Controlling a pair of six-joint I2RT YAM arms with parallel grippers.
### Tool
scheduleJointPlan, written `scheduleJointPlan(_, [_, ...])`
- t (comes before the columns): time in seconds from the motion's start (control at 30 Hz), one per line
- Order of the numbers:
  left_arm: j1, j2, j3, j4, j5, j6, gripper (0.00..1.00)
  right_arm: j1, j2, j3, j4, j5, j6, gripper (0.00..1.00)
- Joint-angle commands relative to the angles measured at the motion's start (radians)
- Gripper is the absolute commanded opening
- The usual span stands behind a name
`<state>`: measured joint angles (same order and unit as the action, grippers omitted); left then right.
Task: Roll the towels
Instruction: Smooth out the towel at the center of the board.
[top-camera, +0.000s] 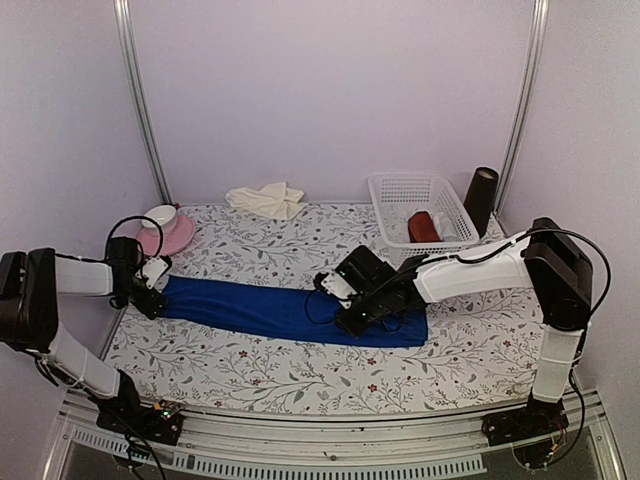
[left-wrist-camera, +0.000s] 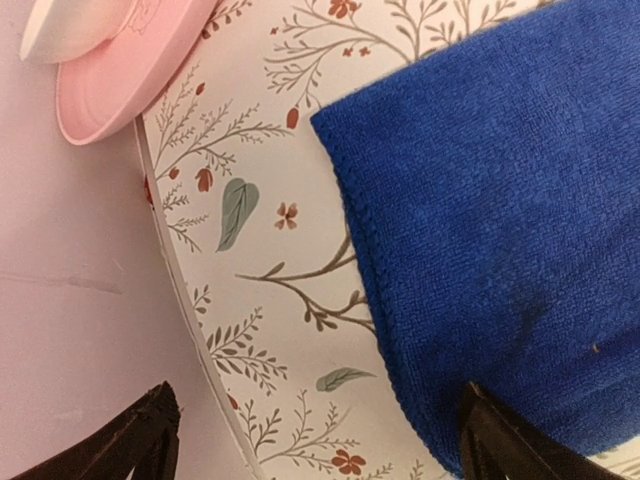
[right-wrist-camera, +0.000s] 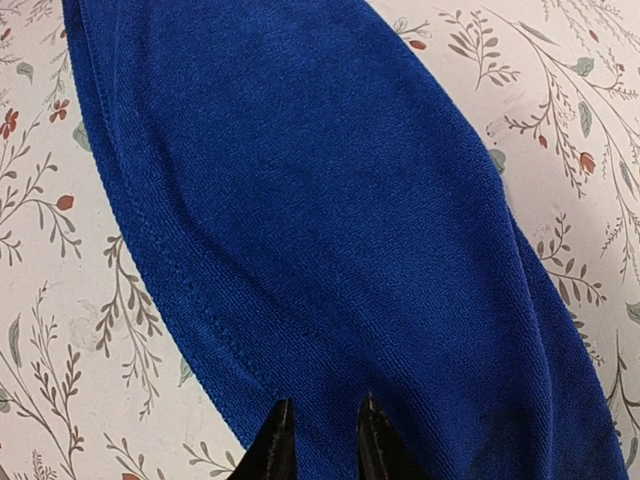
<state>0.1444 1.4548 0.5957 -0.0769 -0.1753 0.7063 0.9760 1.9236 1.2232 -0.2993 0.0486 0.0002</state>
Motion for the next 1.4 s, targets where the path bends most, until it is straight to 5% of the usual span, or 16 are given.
scheduleJointPlan(0.0, [0.014,-0.017,0.012,-0.096,0.032,-0.013,0.97,0.004,0.01,-0.007,-0.009,-0.037,-0.05,0.2])
scheduleJointPlan(0.83, [0.015,-0.002,0.007,-0.078,0.066,-0.045,0.97,0.004,0.055,-0.023,-0.002,-0.034,-0.063,0.2])
scheduleJointPlan(1.13, [0.015,0.006,0.004,-0.07,0.069,-0.05,0.97,0.004,0.064,-0.022,0.006,-0.042,-0.06,0.07])
scheduleJointPlan(1.37, [0.015,0.007,0.003,-0.069,0.069,-0.05,0.97,0.003,0.041,-0.022,0.001,-0.077,-0.057,0.08])
